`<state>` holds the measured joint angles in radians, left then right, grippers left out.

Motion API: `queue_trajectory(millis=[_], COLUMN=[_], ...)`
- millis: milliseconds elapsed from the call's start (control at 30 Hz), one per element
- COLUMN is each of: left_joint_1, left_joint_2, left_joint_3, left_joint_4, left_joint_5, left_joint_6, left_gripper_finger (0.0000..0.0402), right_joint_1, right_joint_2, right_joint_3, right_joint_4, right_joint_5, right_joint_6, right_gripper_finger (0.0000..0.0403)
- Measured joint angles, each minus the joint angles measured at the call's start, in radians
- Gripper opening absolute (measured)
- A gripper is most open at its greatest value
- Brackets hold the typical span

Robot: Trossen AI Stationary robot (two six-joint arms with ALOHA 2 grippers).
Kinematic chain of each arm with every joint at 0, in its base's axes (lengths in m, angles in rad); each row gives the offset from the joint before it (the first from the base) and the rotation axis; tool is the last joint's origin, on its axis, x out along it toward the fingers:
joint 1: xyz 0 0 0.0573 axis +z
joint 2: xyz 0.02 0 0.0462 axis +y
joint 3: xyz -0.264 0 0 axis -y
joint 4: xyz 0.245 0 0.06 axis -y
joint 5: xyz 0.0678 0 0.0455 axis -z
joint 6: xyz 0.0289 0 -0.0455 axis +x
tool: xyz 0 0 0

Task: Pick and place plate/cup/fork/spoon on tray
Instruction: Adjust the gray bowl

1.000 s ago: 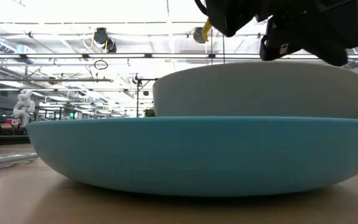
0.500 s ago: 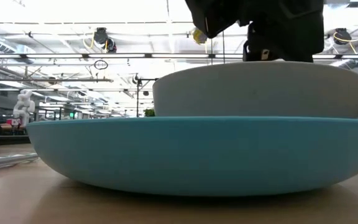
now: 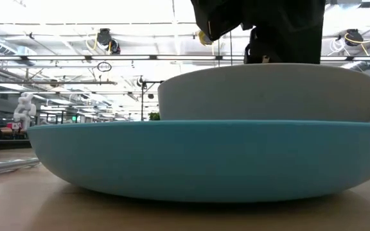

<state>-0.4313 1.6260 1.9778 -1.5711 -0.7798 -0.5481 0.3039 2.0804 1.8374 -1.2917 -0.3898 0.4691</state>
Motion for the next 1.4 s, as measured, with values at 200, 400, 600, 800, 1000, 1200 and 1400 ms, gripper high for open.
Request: queue_trajectory(millis=[200, 400, 600, 800, 1000, 1200, 1400], left_joint_1=[0.0, 0.0, 0.0, 0.0, 0.0, 0.0, 0.0], left_joint_2=[0.0, 0.0, 0.0, 0.0, 0.0, 0.0, 0.0], left_joint_3=[0.0, 0.0, 0.0, 0.0, 0.0, 0.0, 0.0], left_joint_4=[0.0, 0.0, 0.0, 0.0, 0.0, 0.0, 0.0], left_joint_5=[0.042, 0.042, 0.042, 0.042, 0.042, 0.04, 0.038], left_joint_6=[-0.011, -0.01, -0.007, -0.007, -0.006, -0.006, -0.005], left_gripper_finger=[0.0122, 0.0122, 0.0122, 0.0122, 0.0122, 0.0122, 0.0122], right_joint_1=[0.013, 0.008, -0.01, -0.032, -0.048, -0.062, -0.072], right_joint_2=[0.0, 0.0, 0.0, 0.0, 0.0, 0.0, 0.0], right_joint_3=[0.0, 0.0, 0.0, 0.0, 0.0, 0.0, 0.0], right_joint_4=[-0.046, -0.036, -0.004, 0.013, 0.015, 0.055, 0.08], right_joint_5=[0.115, 0.159, 0.229, 0.268, 0.325, 0.345, 0.34], right_joint_6=[-0.055, -0.103, -0.152, -0.197, -0.241, -0.284, -0.298], right_gripper_finger=[0.0095, 0.0095, 0.0095, 0.0095, 0.0095, 0.0095, 0.0095])
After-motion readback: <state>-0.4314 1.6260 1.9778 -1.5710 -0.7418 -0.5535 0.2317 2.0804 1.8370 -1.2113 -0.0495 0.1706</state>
